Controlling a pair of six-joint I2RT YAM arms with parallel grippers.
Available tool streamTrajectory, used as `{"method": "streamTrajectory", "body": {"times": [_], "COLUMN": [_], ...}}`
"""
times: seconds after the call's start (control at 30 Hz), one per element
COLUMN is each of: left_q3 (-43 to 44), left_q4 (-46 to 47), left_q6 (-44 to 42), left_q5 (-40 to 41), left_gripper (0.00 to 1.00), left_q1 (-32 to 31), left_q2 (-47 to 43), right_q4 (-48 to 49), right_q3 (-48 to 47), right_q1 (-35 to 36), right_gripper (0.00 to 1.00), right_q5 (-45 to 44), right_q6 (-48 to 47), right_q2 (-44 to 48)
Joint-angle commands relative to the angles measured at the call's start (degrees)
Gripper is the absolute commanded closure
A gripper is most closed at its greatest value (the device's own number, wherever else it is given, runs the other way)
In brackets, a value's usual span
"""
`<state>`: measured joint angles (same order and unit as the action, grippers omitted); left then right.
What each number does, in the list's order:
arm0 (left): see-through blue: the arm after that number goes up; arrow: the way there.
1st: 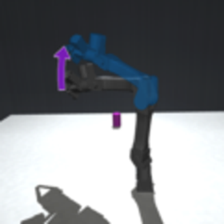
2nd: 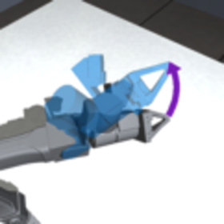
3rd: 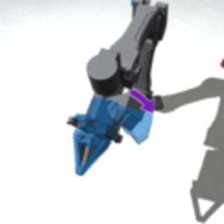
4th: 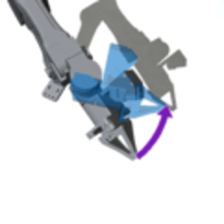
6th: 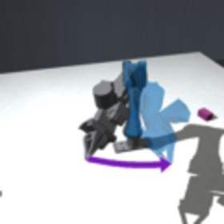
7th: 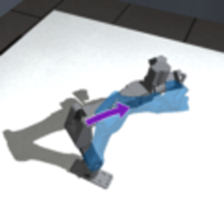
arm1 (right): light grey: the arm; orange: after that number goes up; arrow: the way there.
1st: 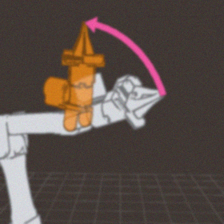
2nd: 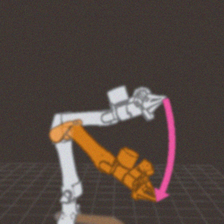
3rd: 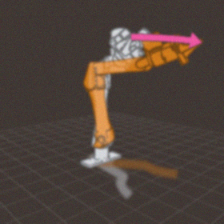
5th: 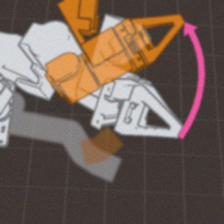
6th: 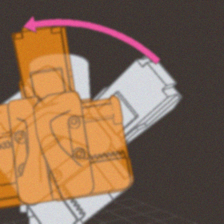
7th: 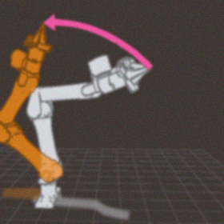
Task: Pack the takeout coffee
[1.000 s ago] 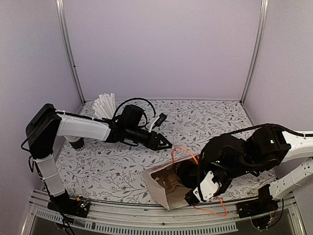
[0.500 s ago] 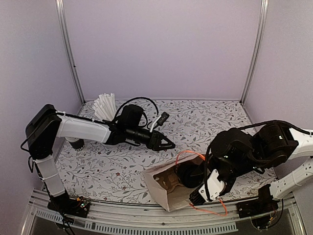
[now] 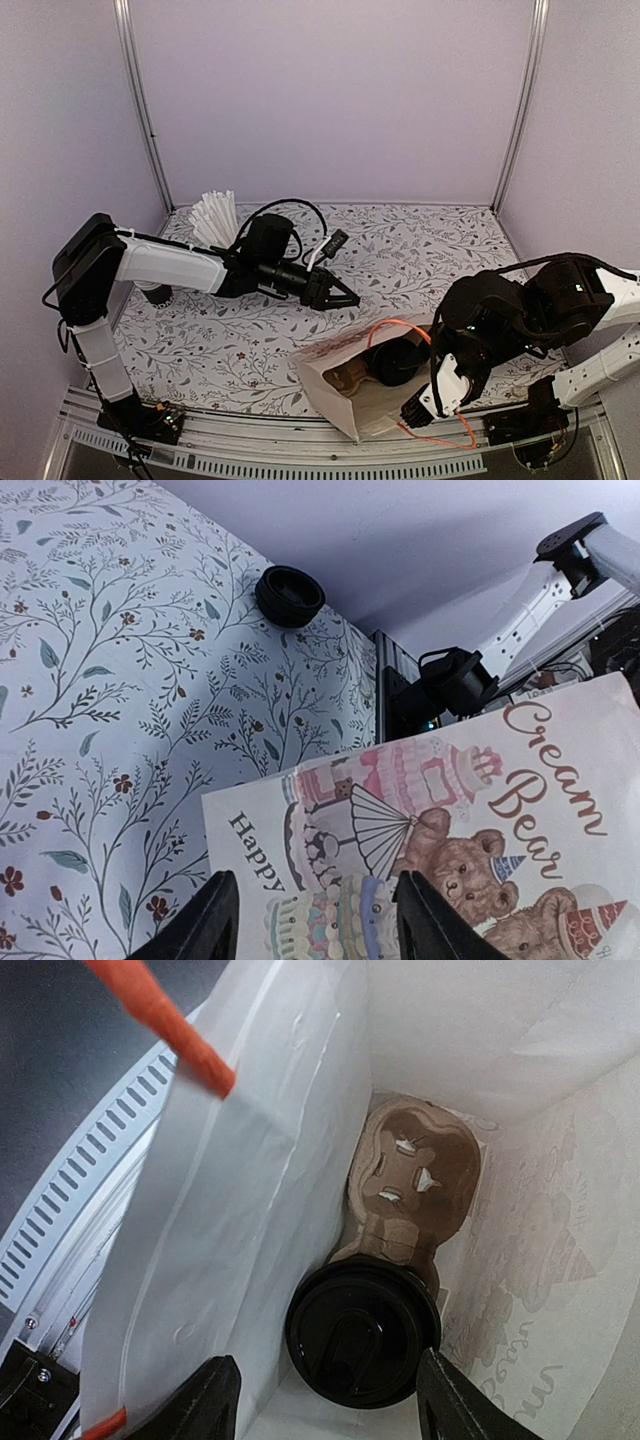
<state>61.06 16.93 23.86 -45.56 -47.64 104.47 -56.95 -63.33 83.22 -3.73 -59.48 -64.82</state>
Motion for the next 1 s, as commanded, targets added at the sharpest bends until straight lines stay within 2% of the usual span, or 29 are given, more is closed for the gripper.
{"method": "streamTrajectory", "body": {"times": [0.0, 0.37, 0.97], "left_q3": [0.2, 0.5, -5.6], "left_q4": [1.2, -2.3, -5.2], "left_q6": [-0.6, -2.1, -3.2], "left_q5": [-1.1, 1.0, 7.8], "left_gripper": [0.44, 0.44, 0.43], "left_q1": [0.0, 2.0, 5.7], "left_q2": [-0.9, -3.4, -12.7], "right_q4": [-0.6, 1.4, 9.9], "right_q3": [0.0, -8.2, -8.1], "right_q1": [0.3, 0.2, -7.7], "right_gripper": [0.37, 0.36, 0.36], "right_q5": [1.4, -1.1, -1.9], "right_q6": [-0.8, -0.1, -4.5], "right_q2": [0.7, -2.1, -5.2]}}
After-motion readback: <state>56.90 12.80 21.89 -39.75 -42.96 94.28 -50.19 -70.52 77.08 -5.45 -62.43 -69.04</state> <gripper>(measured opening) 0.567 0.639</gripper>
